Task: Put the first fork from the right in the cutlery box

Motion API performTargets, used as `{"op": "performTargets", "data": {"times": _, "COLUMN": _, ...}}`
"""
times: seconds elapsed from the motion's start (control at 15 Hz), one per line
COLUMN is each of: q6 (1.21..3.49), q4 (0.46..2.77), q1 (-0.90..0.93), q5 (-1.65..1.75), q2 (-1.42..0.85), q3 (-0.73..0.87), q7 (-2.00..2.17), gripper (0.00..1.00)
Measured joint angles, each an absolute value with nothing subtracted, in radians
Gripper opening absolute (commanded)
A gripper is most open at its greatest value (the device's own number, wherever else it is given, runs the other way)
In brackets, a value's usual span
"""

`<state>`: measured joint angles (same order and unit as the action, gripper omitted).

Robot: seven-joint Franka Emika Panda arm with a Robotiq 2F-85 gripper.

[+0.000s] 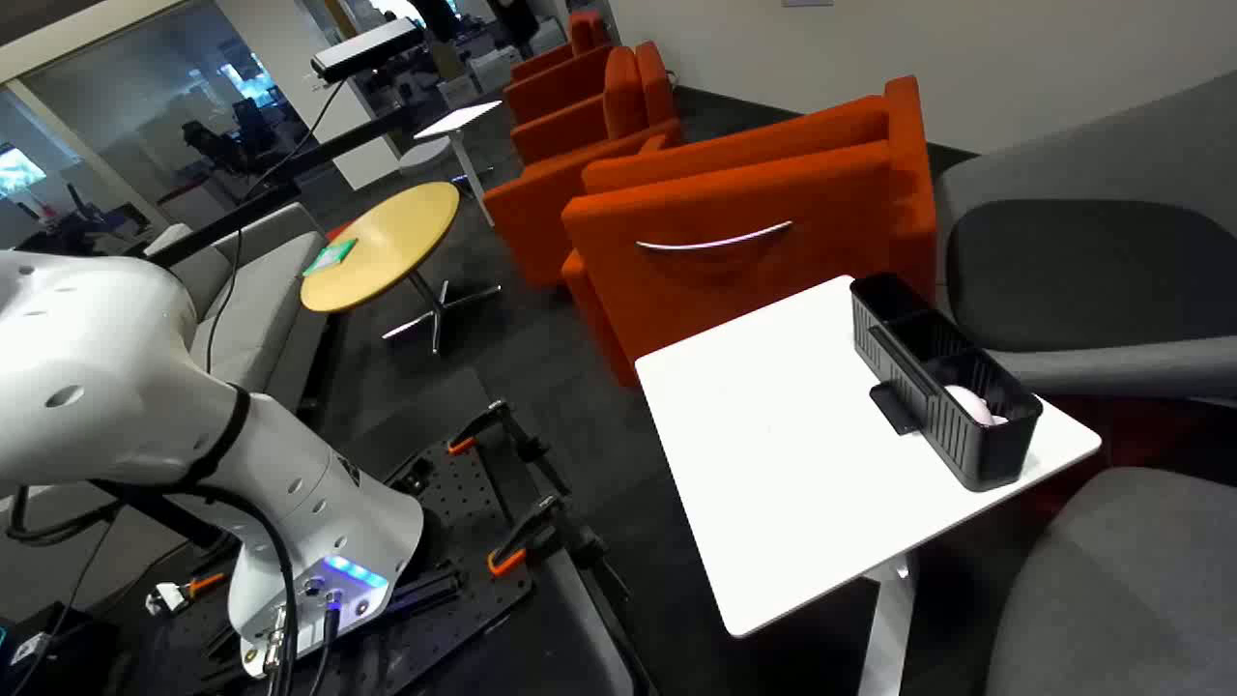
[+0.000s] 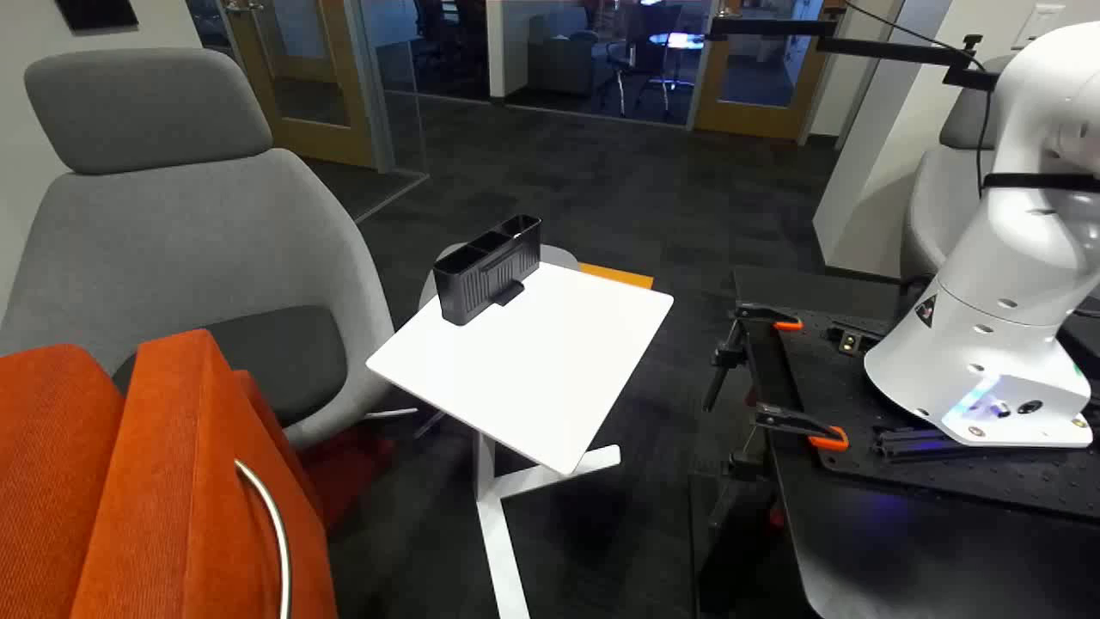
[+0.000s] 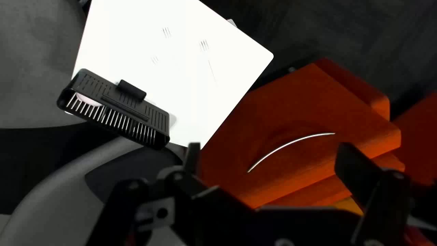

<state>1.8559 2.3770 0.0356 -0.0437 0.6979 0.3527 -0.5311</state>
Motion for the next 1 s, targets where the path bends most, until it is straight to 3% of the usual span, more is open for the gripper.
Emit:
{"op": "performTargets", "data": {"times": 0.53, "q6": 1.999, "q4": 2.427, "q1": 0.028, "q5": -0.044, "q2": 0.630, "q3": 0.365, "q7": -0.531, "gripper": 1.00}}
{"op": "performTargets", "data": {"times": 1.0, "q6": 2.341, "q4": 2.479, "q1": 0.000, "q5": -0.047, "q2": 0.297, "q3": 0.403, "q7": -0.556, "gripper": 1.00}}
